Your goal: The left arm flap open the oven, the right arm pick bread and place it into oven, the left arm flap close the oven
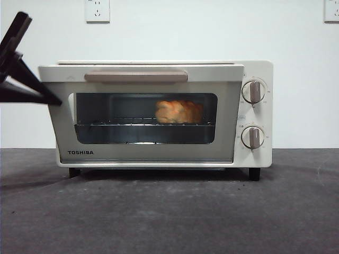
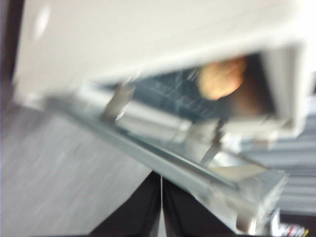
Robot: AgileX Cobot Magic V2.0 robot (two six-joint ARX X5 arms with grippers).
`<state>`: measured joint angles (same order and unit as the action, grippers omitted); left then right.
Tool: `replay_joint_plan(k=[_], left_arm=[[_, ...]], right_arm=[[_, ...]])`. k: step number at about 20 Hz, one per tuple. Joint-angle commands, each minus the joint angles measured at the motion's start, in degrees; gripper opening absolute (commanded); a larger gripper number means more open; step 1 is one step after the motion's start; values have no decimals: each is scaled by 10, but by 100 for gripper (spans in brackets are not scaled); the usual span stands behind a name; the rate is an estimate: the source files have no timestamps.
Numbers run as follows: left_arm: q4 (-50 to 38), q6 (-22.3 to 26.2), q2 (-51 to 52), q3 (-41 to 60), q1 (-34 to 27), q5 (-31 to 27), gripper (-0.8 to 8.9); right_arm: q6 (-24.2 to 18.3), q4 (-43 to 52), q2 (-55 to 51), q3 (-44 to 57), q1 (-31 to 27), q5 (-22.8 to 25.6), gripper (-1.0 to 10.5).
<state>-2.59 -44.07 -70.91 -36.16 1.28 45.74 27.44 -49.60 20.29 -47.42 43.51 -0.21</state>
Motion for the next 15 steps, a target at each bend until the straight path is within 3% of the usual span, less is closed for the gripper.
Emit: replay_joint_plan(k=[1,4,7,15], left_arm=[[-68,-87,-2,-11,1,-17,8],[-128,-131,-2,-11,1,-22,8],[-137,-138,2,-11,1,-16,8],[-137,-73,53,-11,1,36,8]], right_arm=[[0,7,1,-9,5,1,360],[0,5,1,-9,5,1,360],[-1,2,1,-9,5,1,360],[0,2,1,-9,5,-2,360]])
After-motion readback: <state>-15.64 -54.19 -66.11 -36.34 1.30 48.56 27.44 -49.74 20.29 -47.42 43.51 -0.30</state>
